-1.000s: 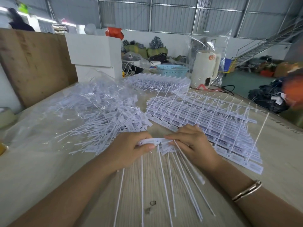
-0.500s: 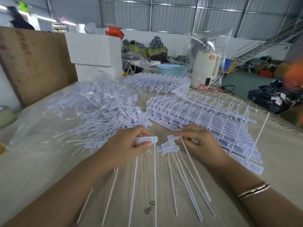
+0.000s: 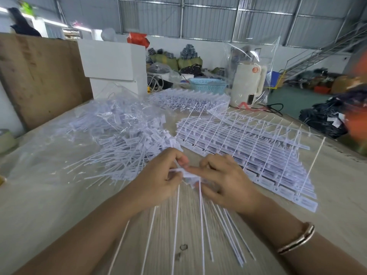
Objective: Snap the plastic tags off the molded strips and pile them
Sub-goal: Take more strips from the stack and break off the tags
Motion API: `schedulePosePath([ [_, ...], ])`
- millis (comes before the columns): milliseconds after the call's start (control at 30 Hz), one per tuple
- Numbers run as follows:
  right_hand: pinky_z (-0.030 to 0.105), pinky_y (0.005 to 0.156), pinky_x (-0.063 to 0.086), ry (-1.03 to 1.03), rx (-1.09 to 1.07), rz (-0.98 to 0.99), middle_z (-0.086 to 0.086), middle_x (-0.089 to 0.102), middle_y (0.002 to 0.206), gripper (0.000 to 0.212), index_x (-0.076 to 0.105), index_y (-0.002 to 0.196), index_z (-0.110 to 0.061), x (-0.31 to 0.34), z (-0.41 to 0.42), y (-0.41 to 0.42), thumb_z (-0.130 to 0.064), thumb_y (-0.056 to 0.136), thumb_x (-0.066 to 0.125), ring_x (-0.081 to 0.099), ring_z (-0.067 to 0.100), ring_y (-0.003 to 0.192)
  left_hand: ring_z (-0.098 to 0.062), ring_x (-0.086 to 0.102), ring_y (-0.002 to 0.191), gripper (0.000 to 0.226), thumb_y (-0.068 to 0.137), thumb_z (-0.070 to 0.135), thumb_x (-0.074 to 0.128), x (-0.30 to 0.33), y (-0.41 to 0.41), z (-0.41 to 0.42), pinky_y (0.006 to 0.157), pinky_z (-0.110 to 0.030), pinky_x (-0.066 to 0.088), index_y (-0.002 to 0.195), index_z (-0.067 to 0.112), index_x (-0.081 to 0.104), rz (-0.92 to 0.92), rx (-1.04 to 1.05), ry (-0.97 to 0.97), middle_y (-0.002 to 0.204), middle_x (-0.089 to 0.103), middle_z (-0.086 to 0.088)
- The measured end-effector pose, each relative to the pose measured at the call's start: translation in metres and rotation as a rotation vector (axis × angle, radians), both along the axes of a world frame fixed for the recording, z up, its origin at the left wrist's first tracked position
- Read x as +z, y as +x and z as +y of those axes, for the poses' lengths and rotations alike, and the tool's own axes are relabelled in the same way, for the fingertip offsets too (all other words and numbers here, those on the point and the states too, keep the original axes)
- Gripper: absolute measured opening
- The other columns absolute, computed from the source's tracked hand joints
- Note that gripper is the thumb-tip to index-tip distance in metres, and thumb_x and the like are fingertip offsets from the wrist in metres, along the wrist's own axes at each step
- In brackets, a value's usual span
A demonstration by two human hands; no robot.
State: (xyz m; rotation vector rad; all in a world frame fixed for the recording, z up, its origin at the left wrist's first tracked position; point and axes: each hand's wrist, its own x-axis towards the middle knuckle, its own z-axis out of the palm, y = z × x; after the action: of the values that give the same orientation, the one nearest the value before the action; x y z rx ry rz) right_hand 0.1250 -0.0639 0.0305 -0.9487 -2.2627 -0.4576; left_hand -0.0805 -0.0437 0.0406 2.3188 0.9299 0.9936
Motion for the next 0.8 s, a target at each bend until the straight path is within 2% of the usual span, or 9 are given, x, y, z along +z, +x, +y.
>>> schedulePosePath([
  [133,0.029,0.059,0.038,0.175,-0.005,-0.007,-0.001,0.061,0.072,0.024,0.074,0.101,-0.024,0.000,0.006,-0.001,-0.034,0.088,0.056,0.055,0.017,0.061,0.003,0.057,0.090,0.018,0.091,0.020,0.058,-0.002,0.004,0.002,0.080,-0.015,0.045,0.108,0.025,0.055,0.052,-0.026,-0.026,0.096,0.058,0.018],
  [200,0.030,0.057,0.040,0.201,-0.009,0.029,-0.001,0.063,0.072,0.024,0.074,0.101,-0.022,0.000,0.007,0.004,-0.033,0.088,0.057,0.056,0.018,0.060,0.003,0.057,0.080,0.013,0.091,0.031,0.056,-0.001,-0.001,0.007,0.073,-0.019,0.044,0.102,0.025,0.062,0.121,0.015,-0.027,0.088,0.061,0.016],
  [267,0.031,0.057,0.041,0.189,-0.014,0.049,0.000,0.065,0.073,0.027,0.074,0.102,-0.021,-0.001,0.007,0.007,-0.035,0.089,0.055,0.057,0.019,0.060,-0.001,0.051,0.062,0.010,0.090,0.035,0.057,-0.001,-0.006,0.009,0.060,-0.018,0.038,0.087,0.029,0.064,0.166,0.007,-0.032,0.068,0.057,0.015],
  [333,0.033,0.058,0.041,0.130,0.002,0.079,-0.001,0.066,0.074,0.030,0.074,0.101,-0.019,-0.003,0.008,0.007,-0.036,0.090,0.052,0.059,0.019,0.061,-0.002,0.047,0.053,0.010,0.088,0.035,0.061,0.000,-0.009,0.009,0.054,-0.015,0.036,0.078,0.034,0.061,0.136,-0.030,-0.057,0.061,0.054,0.015],
  [467,0.037,0.065,0.034,-0.019,0.058,0.203,-0.002,0.069,0.076,0.027,0.073,0.102,-0.019,-0.001,0.008,0.007,-0.034,0.086,0.057,0.057,0.013,0.067,-0.004,0.048,0.054,0.007,0.085,0.030,0.066,0.003,-0.008,0.010,0.052,-0.014,0.035,0.079,0.031,0.063,0.090,-0.057,-0.037,0.064,0.057,0.014],
  [533,0.033,0.068,0.034,-0.084,0.080,0.259,-0.002,0.069,0.076,0.024,0.072,0.102,-0.022,-0.002,0.009,0.006,-0.032,0.085,0.058,0.054,0.006,0.070,-0.005,0.048,0.054,0.005,0.085,0.030,0.066,0.003,-0.008,0.010,0.052,-0.014,0.035,0.080,0.030,0.063,0.087,-0.062,-0.021,0.064,0.057,0.013],
  [633,0.024,0.068,0.042,-0.213,0.166,0.418,-0.001,0.071,0.075,0.023,0.075,0.095,-0.014,-0.003,0.009,0.005,-0.027,0.088,0.057,0.057,0.002,0.070,-0.005,0.047,0.052,0.005,0.086,0.029,0.065,0.001,-0.006,0.010,0.050,-0.016,0.032,0.082,0.030,0.063,0.120,-0.055,0.059,0.059,0.054,0.012],
  [733,0.016,0.066,0.039,-0.241,0.196,0.503,-0.016,0.068,0.078,0.023,0.074,0.097,-0.010,-0.002,0.010,0.006,-0.023,0.087,0.058,0.057,-0.005,0.069,-0.005,0.047,0.050,0.005,0.088,0.032,0.062,0.001,-0.006,0.009,0.051,-0.018,0.032,0.085,0.036,0.061,0.074,-0.081,0.026,0.060,0.055,0.014],
  [800,0.017,0.062,0.041,-0.288,0.247,0.553,-0.007,0.071,0.079,0.022,0.072,0.101,-0.005,-0.002,0.011,0.007,-0.017,0.088,0.059,0.058,0.000,0.066,-0.004,0.045,0.048,0.004,0.089,0.034,0.060,0.001,-0.005,0.008,0.050,-0.017,0.031,0.085,0.036,0.061,0.048,-0.121,0.002,0.060,0.055,0.014],
])
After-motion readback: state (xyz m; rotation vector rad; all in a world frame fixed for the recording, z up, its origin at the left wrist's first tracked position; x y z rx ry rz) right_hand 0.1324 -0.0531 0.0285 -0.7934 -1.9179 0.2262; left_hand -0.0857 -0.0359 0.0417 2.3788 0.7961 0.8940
